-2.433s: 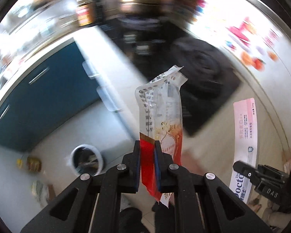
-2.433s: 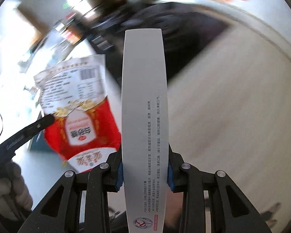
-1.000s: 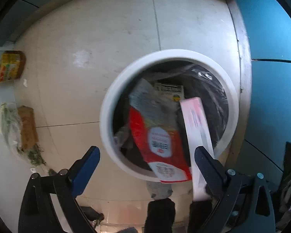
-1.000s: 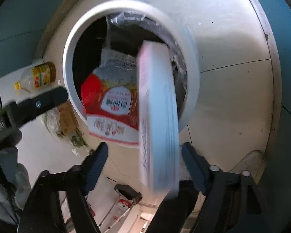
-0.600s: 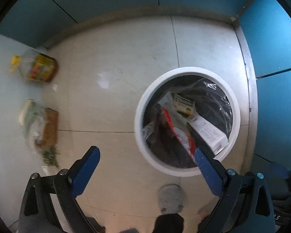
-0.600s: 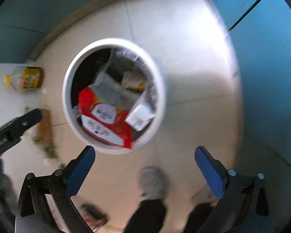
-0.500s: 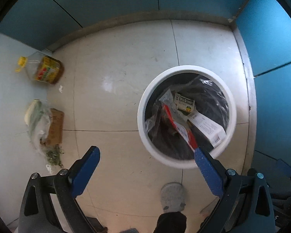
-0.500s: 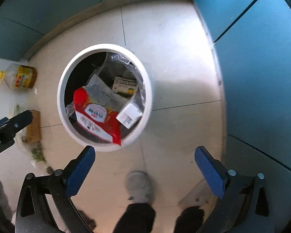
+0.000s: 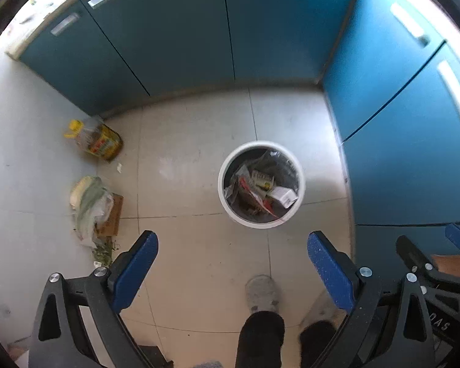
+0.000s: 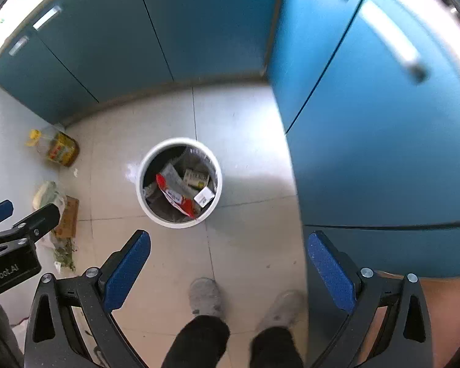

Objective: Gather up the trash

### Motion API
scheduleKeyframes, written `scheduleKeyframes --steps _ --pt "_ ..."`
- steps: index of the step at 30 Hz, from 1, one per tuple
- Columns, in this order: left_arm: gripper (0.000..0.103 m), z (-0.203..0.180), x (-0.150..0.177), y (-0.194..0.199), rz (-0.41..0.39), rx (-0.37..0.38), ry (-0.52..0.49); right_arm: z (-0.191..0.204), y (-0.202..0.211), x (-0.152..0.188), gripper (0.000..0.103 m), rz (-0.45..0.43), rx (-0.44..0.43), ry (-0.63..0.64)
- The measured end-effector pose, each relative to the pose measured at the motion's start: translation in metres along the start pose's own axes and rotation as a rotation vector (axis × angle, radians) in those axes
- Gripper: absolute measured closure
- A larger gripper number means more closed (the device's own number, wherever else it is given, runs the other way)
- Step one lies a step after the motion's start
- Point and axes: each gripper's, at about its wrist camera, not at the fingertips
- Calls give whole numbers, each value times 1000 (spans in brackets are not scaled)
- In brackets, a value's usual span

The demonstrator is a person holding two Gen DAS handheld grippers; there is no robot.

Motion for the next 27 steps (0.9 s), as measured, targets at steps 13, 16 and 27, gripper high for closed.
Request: scheduleKeyframes --steps 13,16,27 --pt "3 1 86 226 -199 18 127 -47 268 66 0 -200 -111 75" --pt "3 -2 107 264 -218 46 138 -60 317 88 0 -237 -159 103" --pt "3 -8 169 341 -202 209 144 -86 419 153 0 -255 -310 167"
Point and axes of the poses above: each gripper's, at about its wrist camera, not at the fingertips, and y roughly against the way its jaws point, z to its left, x to its underside, and after that the axes turned 3 degrees about y, right-handed
